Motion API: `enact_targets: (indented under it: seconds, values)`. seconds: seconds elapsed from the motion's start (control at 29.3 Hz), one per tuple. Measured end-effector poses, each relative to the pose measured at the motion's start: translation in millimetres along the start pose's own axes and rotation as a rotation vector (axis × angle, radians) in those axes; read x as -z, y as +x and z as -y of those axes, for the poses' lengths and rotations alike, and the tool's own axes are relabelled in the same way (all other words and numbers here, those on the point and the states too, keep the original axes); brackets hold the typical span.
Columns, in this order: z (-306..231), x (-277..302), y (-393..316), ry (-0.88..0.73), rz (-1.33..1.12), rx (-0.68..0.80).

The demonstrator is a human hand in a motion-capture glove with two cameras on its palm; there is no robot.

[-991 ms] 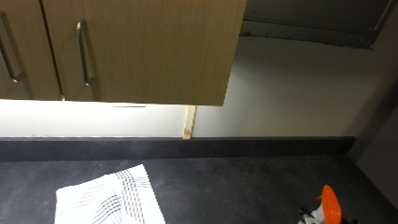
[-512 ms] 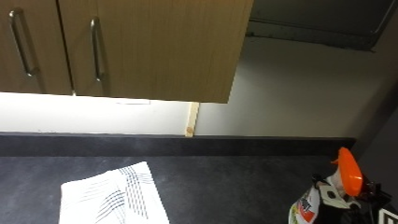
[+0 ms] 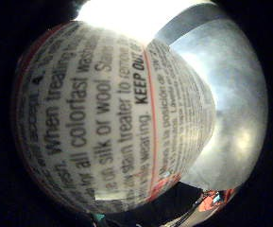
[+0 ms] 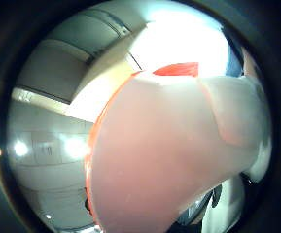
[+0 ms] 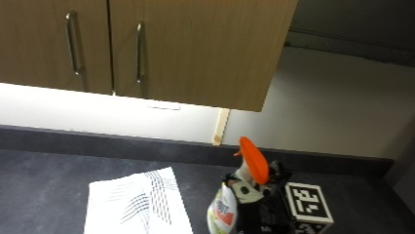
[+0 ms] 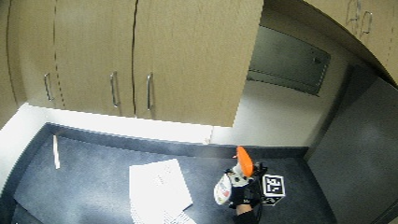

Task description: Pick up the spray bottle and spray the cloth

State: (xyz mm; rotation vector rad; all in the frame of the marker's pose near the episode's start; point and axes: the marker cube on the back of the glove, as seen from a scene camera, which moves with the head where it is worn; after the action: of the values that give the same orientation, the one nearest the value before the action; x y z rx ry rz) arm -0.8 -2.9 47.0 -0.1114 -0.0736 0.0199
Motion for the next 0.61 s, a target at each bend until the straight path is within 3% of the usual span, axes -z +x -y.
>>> enact_targets:
  seconds: [0.17,0.41,0.61]
  values:
    - [-8,-46,5,-0.150,-0.022,-0.010]
    - [10,-46,25,-0.199,-0.120,-0.001]
    - [23,-59,34,-0.282,-0.335,-0.185]
